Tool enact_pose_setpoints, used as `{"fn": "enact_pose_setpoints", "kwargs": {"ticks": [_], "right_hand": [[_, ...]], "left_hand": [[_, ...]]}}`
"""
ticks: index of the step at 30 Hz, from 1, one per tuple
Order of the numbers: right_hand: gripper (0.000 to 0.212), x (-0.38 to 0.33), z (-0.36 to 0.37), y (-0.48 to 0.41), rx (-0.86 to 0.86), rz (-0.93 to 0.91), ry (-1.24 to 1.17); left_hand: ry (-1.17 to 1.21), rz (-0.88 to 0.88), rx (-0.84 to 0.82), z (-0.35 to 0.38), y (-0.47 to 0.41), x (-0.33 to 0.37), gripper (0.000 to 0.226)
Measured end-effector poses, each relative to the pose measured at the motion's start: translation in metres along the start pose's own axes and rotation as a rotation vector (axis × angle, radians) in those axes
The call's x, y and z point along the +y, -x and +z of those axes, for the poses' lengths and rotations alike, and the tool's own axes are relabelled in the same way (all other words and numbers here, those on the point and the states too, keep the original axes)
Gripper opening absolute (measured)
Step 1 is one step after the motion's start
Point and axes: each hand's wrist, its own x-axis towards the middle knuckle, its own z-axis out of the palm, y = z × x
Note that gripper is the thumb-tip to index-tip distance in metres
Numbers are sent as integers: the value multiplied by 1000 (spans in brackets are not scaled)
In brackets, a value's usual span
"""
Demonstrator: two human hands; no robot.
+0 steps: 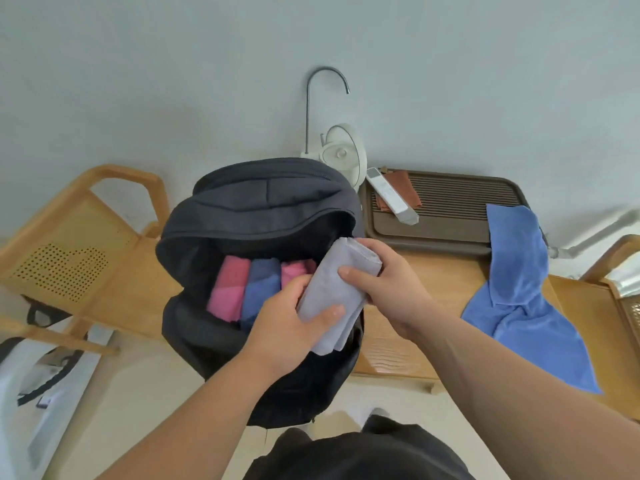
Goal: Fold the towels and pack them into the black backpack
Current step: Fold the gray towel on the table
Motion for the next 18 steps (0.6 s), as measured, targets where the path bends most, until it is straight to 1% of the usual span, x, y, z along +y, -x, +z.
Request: {"fn": "enact_pose_setpoints", "kwargs": {"ticks": [1, 3, 4, 5, 7, 9, 11, 13, 17, 18], "right_hand": [[43, -5, 5, -3, 29, -41, 40], [48, -14, 13, -11, 86, -94, 98], [49, -17, 16, -16, 112, -109, 114], [51, -19, 17, -20, 133, -119, 136], [51, -24, 19, -28, 161, -139, 230], [48, -29, 21, -37, 170, -152, 349], [37, -34, 23, -49, 180, -163, 409], [30, -37, 24, -61, 198, -168, 445], [28, -38, 23, -82, 171, -143, 520], [30, -37, 22, -85, 164, -135, 527]], "left_hand": [[-90, 63, 74, -1, 2, -2, 40], [-348, 201, 194, -6, 4, -13, 51], [-489, 243, 212, -11, 3, -20, 55], [-623, 263, 192, -14, 4, -26, 56], [-868, 251, 87, -16, 10, -33, 63], [-1033, 241, -5, -12, 20, -41, 74], [-1103, 233, -41, -8, 29, -46, 77], [-1112, 206, -78, -8, 35, -48, 80], [-1108, 158, -166, -11, 45, -47, 94], [-1107, 151, -180, -10, 46, -48, 97]]}}
